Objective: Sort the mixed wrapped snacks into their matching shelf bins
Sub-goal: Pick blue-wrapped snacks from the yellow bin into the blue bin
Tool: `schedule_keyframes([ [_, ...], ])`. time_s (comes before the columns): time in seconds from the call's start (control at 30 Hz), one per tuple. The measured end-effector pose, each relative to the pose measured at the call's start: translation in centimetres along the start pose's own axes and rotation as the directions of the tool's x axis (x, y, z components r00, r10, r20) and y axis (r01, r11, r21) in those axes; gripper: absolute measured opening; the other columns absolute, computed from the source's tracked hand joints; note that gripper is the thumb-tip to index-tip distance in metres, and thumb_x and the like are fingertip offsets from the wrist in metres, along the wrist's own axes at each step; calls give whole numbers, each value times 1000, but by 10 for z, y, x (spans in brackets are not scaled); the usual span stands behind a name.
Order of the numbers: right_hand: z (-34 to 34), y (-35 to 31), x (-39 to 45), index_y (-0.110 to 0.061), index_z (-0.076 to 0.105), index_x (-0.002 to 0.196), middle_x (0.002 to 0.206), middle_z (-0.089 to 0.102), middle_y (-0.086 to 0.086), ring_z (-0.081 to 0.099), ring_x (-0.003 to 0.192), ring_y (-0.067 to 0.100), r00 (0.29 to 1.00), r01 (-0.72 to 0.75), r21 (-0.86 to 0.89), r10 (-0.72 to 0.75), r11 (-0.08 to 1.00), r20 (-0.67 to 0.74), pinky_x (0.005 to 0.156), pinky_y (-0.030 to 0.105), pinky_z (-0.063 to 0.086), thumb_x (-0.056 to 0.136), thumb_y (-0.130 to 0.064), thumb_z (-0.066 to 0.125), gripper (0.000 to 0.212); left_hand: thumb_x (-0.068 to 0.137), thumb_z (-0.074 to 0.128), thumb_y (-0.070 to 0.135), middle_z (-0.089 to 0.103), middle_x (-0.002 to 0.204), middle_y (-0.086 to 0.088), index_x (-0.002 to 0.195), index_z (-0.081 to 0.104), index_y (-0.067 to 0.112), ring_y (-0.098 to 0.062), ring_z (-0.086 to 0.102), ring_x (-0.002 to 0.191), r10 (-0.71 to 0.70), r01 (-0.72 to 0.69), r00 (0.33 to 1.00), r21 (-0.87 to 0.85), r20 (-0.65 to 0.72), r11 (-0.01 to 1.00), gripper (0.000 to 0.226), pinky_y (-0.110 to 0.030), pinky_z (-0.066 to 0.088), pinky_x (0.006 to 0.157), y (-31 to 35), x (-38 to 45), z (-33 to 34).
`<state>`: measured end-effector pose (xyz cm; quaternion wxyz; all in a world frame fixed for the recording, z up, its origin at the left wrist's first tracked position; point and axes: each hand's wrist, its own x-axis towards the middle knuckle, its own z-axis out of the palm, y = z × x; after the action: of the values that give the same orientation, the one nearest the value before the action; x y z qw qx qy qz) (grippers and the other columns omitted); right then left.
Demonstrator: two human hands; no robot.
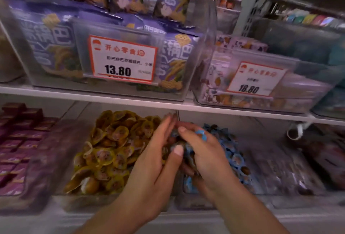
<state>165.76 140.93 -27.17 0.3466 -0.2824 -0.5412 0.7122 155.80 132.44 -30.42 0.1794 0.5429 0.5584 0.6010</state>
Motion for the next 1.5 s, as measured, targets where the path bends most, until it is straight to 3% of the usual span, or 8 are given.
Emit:
schedule_keyframes([
  [0.23, -113, -15, 33, -23, 70, 112, 123, 66, -2, 62, 101, 16, 915, -247, -456, 50, 855, -401, 92, 40, 50, 93, -51, 59, 36, 95, 57, 17, 66, 111, 16, 115, 67, 33, -7, 64, 100, -96, 38, 992, 529, 82, 848, 27, -25, 50, 87, -53, 30, -38],
  [0.47, -130, -14, 47, -21, 74, 75, 73, 74, -11, 69, 88, 17, 838, 0, -560, -305, 829, -453, 73, 29, 55, 92, -19, 57, 24, 89, 46, 56, 46, 143, 24, 129, 58, 46, -5, 35, 141, -368, -212, 833, 853, 413, 476, 42, -38, 20, 118, -82, 22, -82],
  [0.57, -95, -10, 41, -24, 73, 81, 79, 76, -8, 70, 84, 10, 837, 166, -604, -435, 780, -333, 82, 35, 57, 93, -14, 53, 26, 89, 48, 63, 23, 154, 31, 134, 48, 52, -2, 13, 149, -460, -200, 807, 904, 371, 379, 46, -45, 4, 121, -81, 13, -88],
  [0.7, -30, 0, 7, -31, 71, 101, 92, 71, -19, 64, 88, -5, 811, 504, -706, -555, 498, 187, 71, 7, 47, 93, -26, 48, 25, 89, 48, 65, 40, 139, 21, 120, 61, 44, -7, 41, 134, -442, -189, 848, 946, 292, 262, 39, -43, 11, 120, -70, 10, -112],
  [0.83, 30, 29, -1, -30, 66, 123, 114, 64, -12, 54, 94, -9, 821, 539, -766, -12, 350, 571, 80, 6, 42, 98, -13, 43, 38, 88, 52, 52, 53, 122, 17, 109, 68, 39, -8, 54, 115, -388, -119, 882, 923, 268, 366, 30, -28, 35, 97, -58, 1, -132],
  [0.97, 61, 60, 25, -28, 63, 127, 127, 64, 3, 59, 112, 23, 794, 401, -886, 394, 235, 463, 90, 34, 52, 90, -4, 45, 47, 88, 45, 47, 58, 112, 12, 110, 68, 39, -10, 57, 107, -379, -69, 891, 899, 250, 432, 33, -30, 42, 89, -46, -18, -136],
  [1.23, 50, 100, 69, -28, 46, 142, 156, 26, -1, 26, 143, 34, 917, 290, -953, 310, -89, 250, 114, 49, 33, 89, -31, 51, 54, 89, 44, 38, 56, 114, 7, 105, 66, 29, -16, 55, 111, -364, 40, 915, 860, 173, 509, 29, -37, 40, 97, -55, -22, -126],
  [1.5, 57, 70, 89, -16, 52, 141, 149, 46, 12, 51, 129, 32, 978, -43, -999, 203, -7, -43, 104, 33, 45, 94, -20, 46, 48, 89, 55, 44, -2, 161, -8, 149, 28, 26, -41, -2, 149, -489, 244, 871, 817, 52, 522, 68, -55, 16, 121, -61, -13, -116],
])
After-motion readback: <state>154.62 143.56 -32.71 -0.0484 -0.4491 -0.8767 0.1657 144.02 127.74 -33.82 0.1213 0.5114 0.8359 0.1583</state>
